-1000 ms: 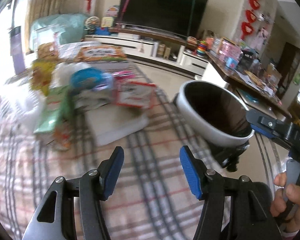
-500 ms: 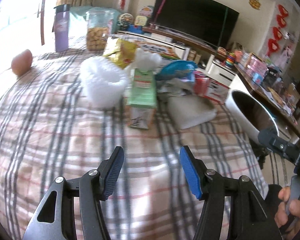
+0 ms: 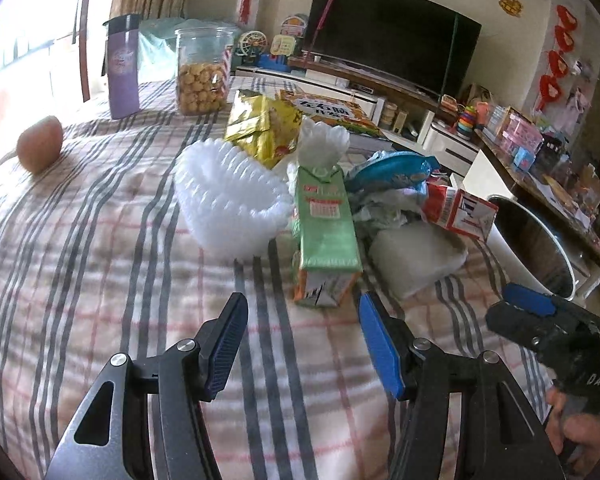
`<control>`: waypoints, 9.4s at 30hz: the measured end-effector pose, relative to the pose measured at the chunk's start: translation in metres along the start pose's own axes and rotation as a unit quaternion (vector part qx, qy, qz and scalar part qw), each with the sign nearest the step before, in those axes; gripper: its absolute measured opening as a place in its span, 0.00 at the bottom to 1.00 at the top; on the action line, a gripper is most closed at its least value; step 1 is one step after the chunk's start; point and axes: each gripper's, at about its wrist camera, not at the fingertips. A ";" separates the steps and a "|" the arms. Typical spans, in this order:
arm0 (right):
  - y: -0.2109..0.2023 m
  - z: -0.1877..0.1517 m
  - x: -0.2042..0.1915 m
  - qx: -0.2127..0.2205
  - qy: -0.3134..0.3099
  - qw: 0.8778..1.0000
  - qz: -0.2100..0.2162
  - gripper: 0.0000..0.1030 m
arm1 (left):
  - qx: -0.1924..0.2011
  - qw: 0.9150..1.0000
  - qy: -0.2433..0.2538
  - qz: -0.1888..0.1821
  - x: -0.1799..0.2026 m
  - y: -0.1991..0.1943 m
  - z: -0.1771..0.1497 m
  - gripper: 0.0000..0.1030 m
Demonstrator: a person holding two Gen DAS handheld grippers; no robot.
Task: Collect trash
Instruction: 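Grasp the green drink carton with the left tool while the right tool grasps the white foam block, then carry carton and foam block over the bin and open both tools, then move both open tools back toward the cluttered bed, then grasp the white mesh fruit net with the left tool while the right tool grasps the white milk carton, then carry the net and milk carton over the bin and open both tools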
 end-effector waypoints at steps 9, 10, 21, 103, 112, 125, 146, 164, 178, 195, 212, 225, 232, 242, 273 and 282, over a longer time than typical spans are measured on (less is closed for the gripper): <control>0.028 0.014 -0.008 -0.025 -0.039 0.999 0.005 0.84 | -0.006 1.000 0.007 -0.006 -0.007 0.034 0.021 0.34; 0.031 0.015 -0.009 -0.027 -0.040 0.999 0.006 0.84 | -0.010 1.000 0.006 -0.010 -0.009 0.038 0.022 0.31; 0.058 0.023 -0.016 -0.054 -0.052 0.997 -0.023 0.83 | -0.005 1.000 -0.007 -0.022 -0.026 0.028 0.007 0.30; -0.123 0.002 0.140 0.068 0.091 0.988 -0.104 0.76 | -0.005 0.978 0.166 -0.129 0.178 0.056 0.044 0.30; -0.118 0.010 0.146 0.063 0.085 0.989 -0.103 0.76 | -0.004 0.977 0.172 -0.127 0.191 0.063 0.051 0.30; -0.114 0.016 0.154 0.057 0.086 0.988 -0.111 0.78 | -0.008 0.977 0.175 -0.124 0.201 0.071 0.058 0.30; -0.127 0.002 0.122 0.092 0.108 0.986 -0.086 0.89 | 0.004 0.990 0.097 -0.103 0.121 0.032 0.019 0.48; -0.075 -0.013 0.039 0.060 0.069 0.995 -0.028 0.89 | -0.001 0.999 0.010 -0.046 0.026 -0.013 -0.020 0.49; -0.035 -0.015 -0.006 0.043 0.042 0.998 -0.012 0.89 | -0.003 0.999 -0.046 -0.003 -0.016 -0.028 -0.032 0.49; 0.002 0.000 -0.013 0.026 0.030 0.999 -0.025 0.89 | -0.003 0.997 -0.070 0.025 -0.047 0.006 -0.006 0.56; 0.049 0.033 0.001 -0.002 0.008 0.996 -0.085 0.83 | 0.019 0.996 -0.062 0.065 -0.054 0.059 0.042 0.58; 0.030 0.015 -0.004 0.002 0.017 0.999 -0.051 0.58 | 0.020 0.997 -0.067 0.024 -0.064 0.039 0.020 0.20; 0.011 -0.001 -0.003 0.004 0.029 0.999 -0.037 0.58 | 0.013 0.999 -0.050 -0.001 -0.051 0.015 -0.002 0.20; -0.013 -0.016 0.001 0.009 0.038 0.999 -0.035 0.57 | 0.011 0.999 -0.017 -0.040 -0.023 -0.006 -0.015 0.20; -0.059 -0.014 0.021 0.033 0.046 0.998 -0.042 0.50 | 0.004 0.994 0.050 -0.094 0.046 -0.009 -0.014 0.20; -0.087 -0.010 0.045 0.055 0.062 0.995 -0.056 0.50 | 0.005 0.989 0.088 -0.118 0.080 -0.001 -0.006 0.20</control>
Point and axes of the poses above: each gripper's, at about its wrist camera, not at the fingertips, and y roughly the way its jaws point, x to its right, z to its top, and after that the axes turned 8 degrees about z, right-handed
